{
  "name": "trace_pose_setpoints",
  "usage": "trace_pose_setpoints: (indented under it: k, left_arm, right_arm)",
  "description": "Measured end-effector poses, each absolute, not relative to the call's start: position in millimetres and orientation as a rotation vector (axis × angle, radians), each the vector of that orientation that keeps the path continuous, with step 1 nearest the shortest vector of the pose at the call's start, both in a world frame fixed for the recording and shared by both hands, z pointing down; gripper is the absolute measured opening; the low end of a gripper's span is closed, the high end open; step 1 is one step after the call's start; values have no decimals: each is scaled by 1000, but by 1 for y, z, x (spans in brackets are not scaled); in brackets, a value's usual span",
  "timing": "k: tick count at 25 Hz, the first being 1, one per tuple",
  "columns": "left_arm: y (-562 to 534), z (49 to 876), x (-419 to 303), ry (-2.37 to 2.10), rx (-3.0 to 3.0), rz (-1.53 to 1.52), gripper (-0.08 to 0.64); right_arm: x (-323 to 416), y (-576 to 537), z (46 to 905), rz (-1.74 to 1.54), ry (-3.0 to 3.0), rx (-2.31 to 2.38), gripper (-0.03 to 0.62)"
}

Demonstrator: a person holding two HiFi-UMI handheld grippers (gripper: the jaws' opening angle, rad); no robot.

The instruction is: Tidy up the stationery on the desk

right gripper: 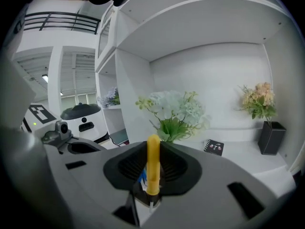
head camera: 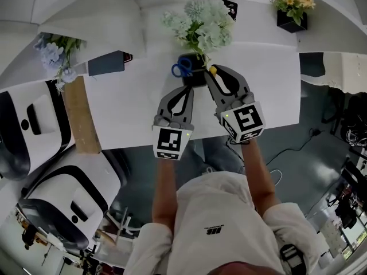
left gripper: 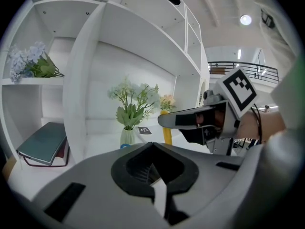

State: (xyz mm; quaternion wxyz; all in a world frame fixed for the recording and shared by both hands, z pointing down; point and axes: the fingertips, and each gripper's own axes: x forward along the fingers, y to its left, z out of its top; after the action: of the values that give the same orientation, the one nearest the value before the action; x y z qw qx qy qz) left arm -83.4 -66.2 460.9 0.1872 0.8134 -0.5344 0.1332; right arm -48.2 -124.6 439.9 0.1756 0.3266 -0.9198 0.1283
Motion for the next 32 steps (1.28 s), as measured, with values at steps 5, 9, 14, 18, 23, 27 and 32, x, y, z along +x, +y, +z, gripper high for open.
trace_pose_setpoints:
  k: [5,9,14,18,23,27,32]
  left_arm:
    - [-68,463,-90,-1520,2272,367,0]
    - [-69,466,-95,-1526,2261,365,0]
    - [-70,469,-97,-1526,2254,366,0]
    - [-70,469,-98,-1524,2254,363,0]
    - [-70,467,-99,-1521,2263,365,0]
    - [-71,467,-96,-1508,2273,367,0]
    - [-72,469,-86,-1475,2295,374,0]
  right_arm:
    - [-60,-131,437,352,-2649,925,61]
    - [-67,-136,442,339,-2654,920,61]
    - [-73,-138,458,325,-2624,898,63]
    - [-75,-135,479,320,-2569,877,66]
    - [-72,-132,486,322,-2543,878,104]
    - [-61,-130,484,328,-2536,904,100]
    - [-41,-126,488,343,-2504,949,95]
